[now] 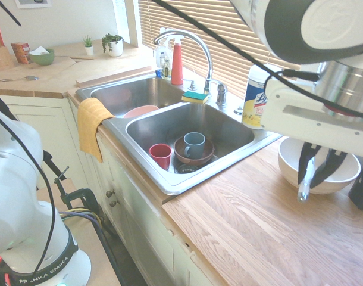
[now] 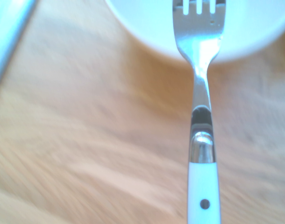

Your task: Put the fork into the sink

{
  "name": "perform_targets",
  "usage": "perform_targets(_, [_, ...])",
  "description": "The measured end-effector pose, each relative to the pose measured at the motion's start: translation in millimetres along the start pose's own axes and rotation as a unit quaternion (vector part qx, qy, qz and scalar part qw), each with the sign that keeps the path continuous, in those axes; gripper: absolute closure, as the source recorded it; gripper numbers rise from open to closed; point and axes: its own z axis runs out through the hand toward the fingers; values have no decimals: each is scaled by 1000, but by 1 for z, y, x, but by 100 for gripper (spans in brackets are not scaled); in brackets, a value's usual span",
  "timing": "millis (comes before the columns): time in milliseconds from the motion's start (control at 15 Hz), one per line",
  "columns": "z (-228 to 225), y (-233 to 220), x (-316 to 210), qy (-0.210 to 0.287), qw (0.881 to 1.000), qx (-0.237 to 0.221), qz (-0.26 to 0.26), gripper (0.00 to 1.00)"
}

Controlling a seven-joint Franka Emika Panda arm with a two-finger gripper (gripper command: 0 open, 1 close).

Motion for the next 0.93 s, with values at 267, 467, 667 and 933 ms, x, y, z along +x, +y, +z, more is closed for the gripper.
perform_targets(267, [31,-150,-15,-12,999,-11,33,100])
perform_targets(467, [73,-236,-30,-2,997,-8,74,100])
perform_targets(667, [126,-308,-49,17,995,2,103,100])
perform_targets(933, [188,-368,-68,33,990,5,136,100])
